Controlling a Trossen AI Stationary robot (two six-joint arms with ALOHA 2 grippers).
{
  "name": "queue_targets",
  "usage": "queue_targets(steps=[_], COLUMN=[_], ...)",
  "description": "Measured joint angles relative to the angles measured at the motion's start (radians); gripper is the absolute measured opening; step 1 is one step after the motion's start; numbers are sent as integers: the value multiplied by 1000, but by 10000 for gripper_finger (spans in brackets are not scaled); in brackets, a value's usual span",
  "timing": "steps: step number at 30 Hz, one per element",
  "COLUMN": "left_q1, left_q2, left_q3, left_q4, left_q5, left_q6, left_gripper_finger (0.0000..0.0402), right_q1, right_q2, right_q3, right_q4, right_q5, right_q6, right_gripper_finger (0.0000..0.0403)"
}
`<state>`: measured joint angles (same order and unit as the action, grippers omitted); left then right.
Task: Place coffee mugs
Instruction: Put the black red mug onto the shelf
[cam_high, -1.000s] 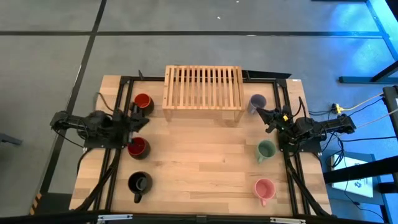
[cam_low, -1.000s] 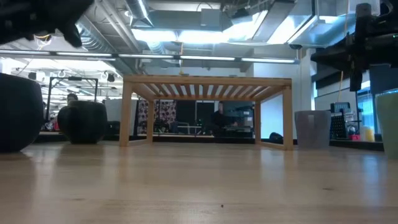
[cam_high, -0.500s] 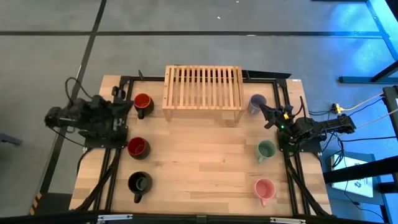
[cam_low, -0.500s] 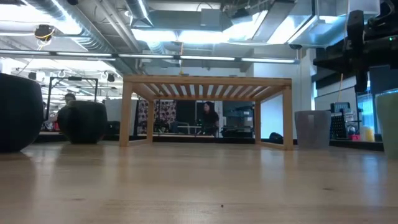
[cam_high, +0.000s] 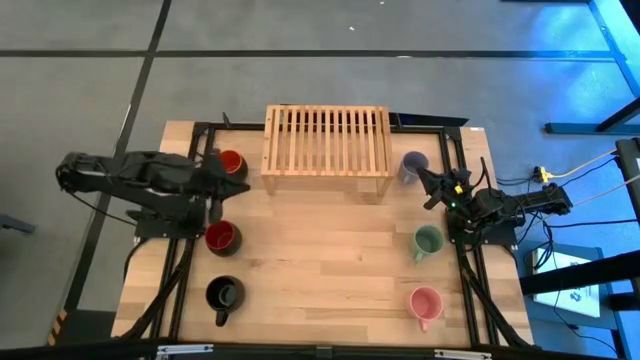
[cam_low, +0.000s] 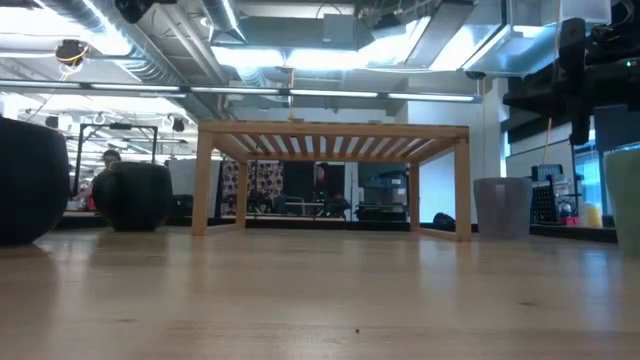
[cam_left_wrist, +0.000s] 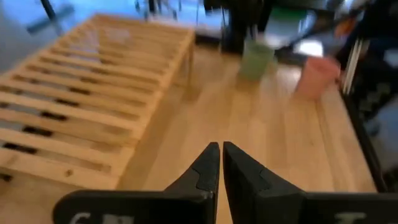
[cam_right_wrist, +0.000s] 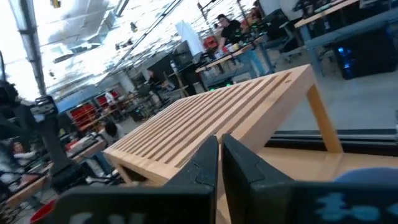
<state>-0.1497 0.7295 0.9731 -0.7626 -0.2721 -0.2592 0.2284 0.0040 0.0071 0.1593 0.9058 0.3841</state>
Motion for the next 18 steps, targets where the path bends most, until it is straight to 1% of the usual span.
queue_targets(steps=[3,5,7,9,11,14,18], left_q1=[0,-2,-4,-4,2,22,31], left_q2=[111,179,217,248,280,300,309], left_q3=[95,136,143,145,145,145,145], left_q4=[-190,-270,-262,-241,-261,-347,-469], left_q5=[72,124,150,144,138,196,245], left_q6=[-10,-23,-24,-61,-85,-128,-215], left_gripper_finger=[15,15,15,15,19,39,92], right_q1=[0,0,0,0,0,0,0], right_q2=[0,0,0,0,0,0,0], right_q3=[0,0,0,0,0,0,0], right_q4=[0,0,0,0,0,1,1], right_q5=[-50,-74,-87,-87,-87,-92,-106], right_q6=[0,0,0,0,0,1,2], right_gripper_finger=[10,10,10,10,10,10,10])
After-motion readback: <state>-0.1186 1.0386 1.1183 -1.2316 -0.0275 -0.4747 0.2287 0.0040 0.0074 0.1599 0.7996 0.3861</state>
